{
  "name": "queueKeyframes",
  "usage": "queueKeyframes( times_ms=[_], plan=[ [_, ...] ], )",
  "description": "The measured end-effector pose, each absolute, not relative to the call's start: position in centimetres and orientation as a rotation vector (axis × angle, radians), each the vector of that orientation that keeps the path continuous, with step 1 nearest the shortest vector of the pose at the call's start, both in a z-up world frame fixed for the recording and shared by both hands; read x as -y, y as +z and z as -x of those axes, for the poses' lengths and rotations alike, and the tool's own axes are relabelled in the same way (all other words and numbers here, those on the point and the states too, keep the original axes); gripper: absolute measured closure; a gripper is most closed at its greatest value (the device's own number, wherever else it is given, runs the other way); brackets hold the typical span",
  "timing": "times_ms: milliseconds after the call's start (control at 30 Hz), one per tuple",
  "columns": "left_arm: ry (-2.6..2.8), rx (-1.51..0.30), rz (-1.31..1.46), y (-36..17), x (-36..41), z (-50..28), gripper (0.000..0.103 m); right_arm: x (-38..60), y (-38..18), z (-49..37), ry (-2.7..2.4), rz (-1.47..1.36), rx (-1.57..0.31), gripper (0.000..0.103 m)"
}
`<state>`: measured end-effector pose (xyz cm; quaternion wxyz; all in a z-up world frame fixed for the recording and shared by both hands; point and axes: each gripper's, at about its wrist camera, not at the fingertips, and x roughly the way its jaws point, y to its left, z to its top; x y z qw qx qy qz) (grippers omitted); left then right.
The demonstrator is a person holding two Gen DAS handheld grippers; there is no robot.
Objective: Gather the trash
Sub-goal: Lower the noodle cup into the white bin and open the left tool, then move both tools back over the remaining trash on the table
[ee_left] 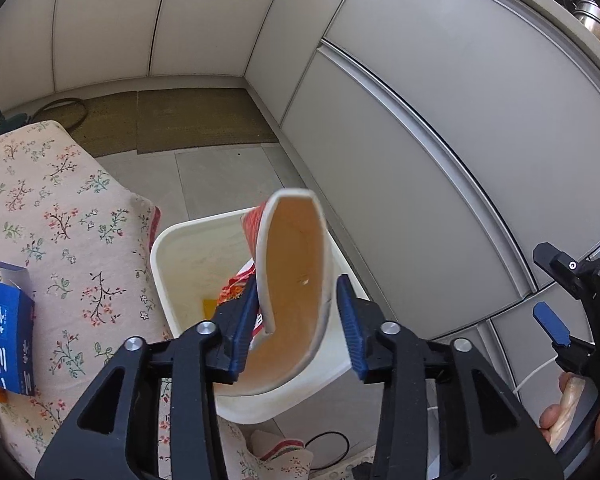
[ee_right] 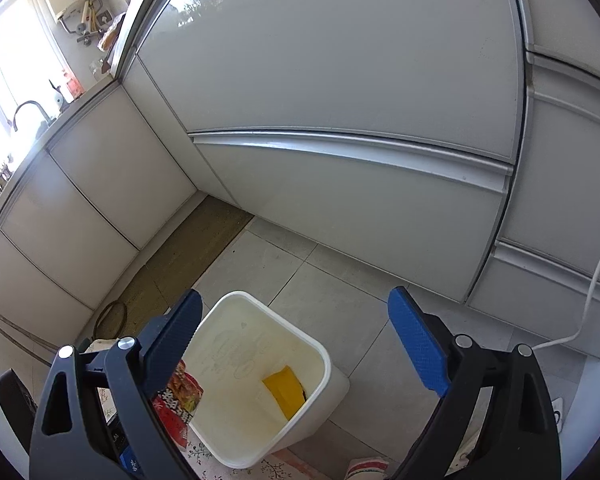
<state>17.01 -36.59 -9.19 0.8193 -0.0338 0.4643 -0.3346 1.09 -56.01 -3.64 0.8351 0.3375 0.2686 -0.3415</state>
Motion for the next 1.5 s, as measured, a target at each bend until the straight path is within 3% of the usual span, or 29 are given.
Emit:
queueKeyframes(
  times_ms=[67, 200, 267, 367, 600, 700, 1000, 1233, 1500],
  plan=[
    [-0.703, -0.972, 0.064, -8.9, 36.5, -16.8, 0.045, 56.1, -3.5, -0.9, -0.729, -0.702, -0.564, 0.012],
    [-0.677, -0.955, 0.051, -8.3, 35.6, -16.4, 0.034, 55.6, -3.3, -1.1, -0.711, -0.685, -0.572, 0.012],
    [-0.649, -0.931, 0.025, -8.1, 34.8, -16.0, 0.021, 55.1, -3.2, -1.3, -0.703, -0.669, -0.576, 0.012],
    [-0.602, -0.895, -0.029, -8.0, 33.6, -15.2, 0.016, 54.0, -3.0, -1.7, -0.683, -0.640, -0.582, 0.012],
    [-0.436, -0.817, -0.075, -6.6, 29.0, -13.9, 0.013, 49.4, -2.3, -3.0, -0.605, -0.534, -0.599, 0.011],
    [-0.352, -0.767, -0.073, -5.3, 26.5, -13.3, 0.008, 46.9, -1.9, -3.1, -0.580, -0.473, -0.583, 0.007],
    [-0.198, -0.690, -0.053, -4.0, 18.5, -10.7, 0.007, 38.1, -2.4, -3.8, -0.478, -0.216, -0.602, 0.007],
    [-0.145, -0.746, 0.010, -4.8, 14.5, -11.2, 0.007, 32.9, -2.4, -4.4, -0.444, -0.014, -0.567, 0.007],
    [-0.094, -0.756, -0.003, -4.7, 10.9, -11.1, 0.007, 29.3, -2.4, -6.2, -0.363, 0.017, -0.582, 0.007]
  ],
)
